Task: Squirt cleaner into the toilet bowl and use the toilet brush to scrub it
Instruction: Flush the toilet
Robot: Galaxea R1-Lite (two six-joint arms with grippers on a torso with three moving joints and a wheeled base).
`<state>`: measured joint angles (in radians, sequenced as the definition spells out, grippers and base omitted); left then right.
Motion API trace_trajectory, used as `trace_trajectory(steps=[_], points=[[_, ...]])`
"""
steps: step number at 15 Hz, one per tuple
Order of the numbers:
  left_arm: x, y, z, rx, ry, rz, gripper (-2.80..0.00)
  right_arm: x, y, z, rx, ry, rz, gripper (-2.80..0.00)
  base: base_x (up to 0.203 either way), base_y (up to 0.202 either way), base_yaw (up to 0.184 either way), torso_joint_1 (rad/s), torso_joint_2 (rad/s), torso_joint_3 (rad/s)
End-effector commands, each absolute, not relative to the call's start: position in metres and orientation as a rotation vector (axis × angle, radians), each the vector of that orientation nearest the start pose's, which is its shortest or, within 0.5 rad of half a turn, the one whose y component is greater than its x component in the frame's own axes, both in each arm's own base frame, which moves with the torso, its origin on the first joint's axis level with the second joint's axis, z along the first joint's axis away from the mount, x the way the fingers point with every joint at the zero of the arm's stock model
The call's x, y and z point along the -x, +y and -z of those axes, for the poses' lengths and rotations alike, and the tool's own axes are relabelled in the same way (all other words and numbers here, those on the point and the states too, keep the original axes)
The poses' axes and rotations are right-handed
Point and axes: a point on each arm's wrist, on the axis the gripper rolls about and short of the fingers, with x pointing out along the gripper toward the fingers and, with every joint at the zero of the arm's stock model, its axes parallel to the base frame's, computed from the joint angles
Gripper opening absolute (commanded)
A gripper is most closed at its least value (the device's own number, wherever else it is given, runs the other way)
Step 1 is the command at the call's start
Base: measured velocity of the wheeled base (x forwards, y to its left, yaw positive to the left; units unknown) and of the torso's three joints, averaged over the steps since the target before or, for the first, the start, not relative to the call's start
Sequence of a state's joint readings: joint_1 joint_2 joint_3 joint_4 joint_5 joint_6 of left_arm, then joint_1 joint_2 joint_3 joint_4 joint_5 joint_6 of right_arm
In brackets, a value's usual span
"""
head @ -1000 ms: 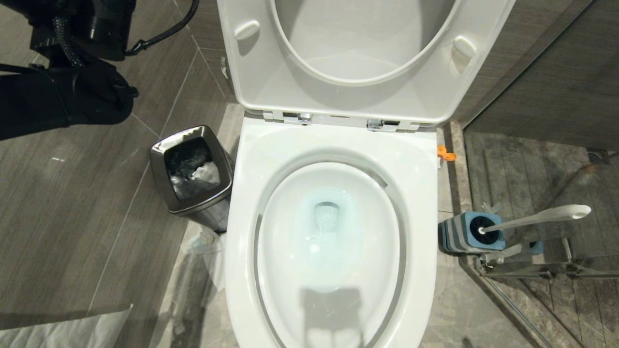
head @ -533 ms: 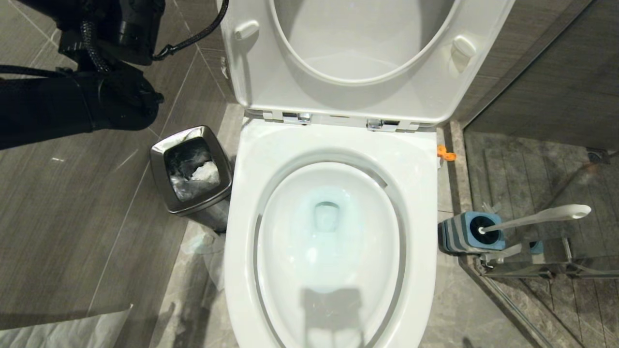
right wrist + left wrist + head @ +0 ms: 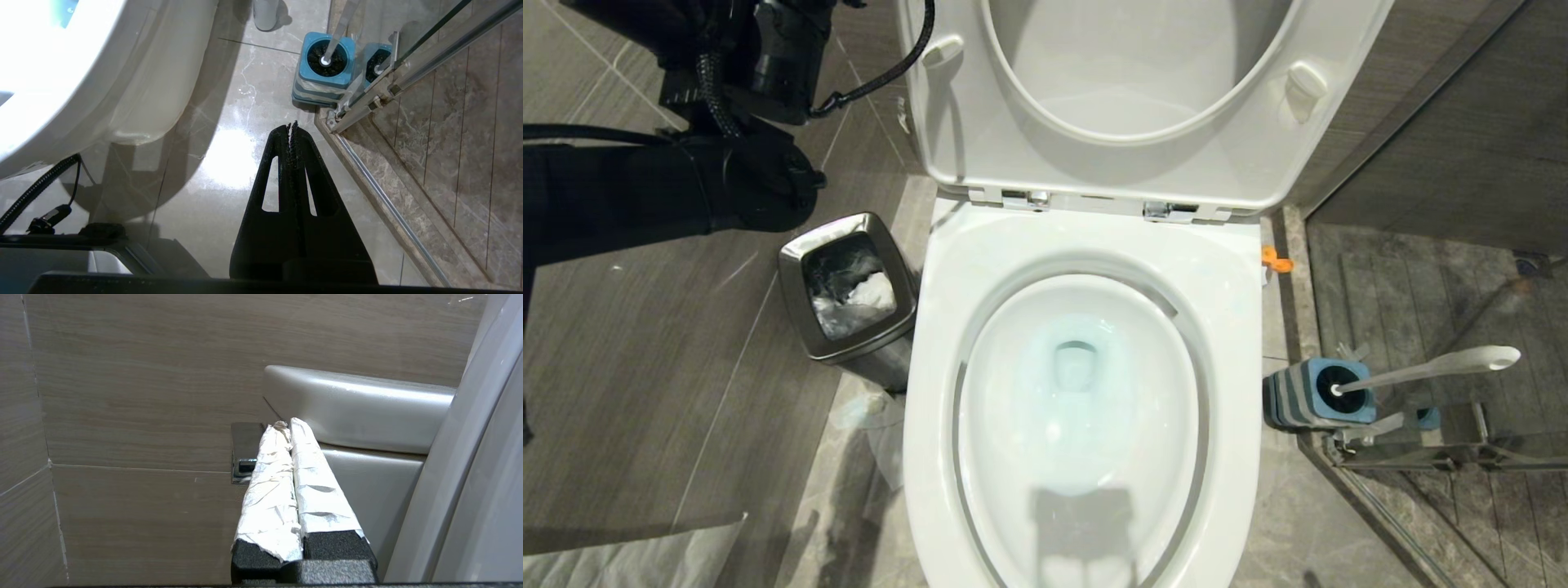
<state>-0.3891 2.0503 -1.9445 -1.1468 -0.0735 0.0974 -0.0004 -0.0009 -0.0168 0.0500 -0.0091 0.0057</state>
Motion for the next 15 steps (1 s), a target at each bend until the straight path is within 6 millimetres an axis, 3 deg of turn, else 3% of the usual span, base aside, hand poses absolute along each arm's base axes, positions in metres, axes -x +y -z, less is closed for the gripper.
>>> trace_trajectory(steps=[1, 7, 15], points=[[-0.355, -0.145, -0.401, 0.068, -1.025, 0.366, -2.80, 0.024, 0.000, -0.075, -0.006, 0.034, 0.009, -2.80, 0.000, 0.000, 0.000, 0.000, 0.00, 0.000], [-0.357, -0.126, -0.406, 0.010, -1.045, 0.296, -2.80, 0.024, 0.000, -0.075, -0.006, 0.034, 0.009, -2.80, 0.000, 0.000, 0.000, 0.000, 0.00, 0.000], [-0.368, -0.123, -0.397, 0.004, -1.024, 0.283, -2.80, 0.024, 0.000, -0.075, -0.006, 0.034, 0.009, -2.80, 0.000, 0.000, 0.000, 0.000, 0.00, 0.000]])
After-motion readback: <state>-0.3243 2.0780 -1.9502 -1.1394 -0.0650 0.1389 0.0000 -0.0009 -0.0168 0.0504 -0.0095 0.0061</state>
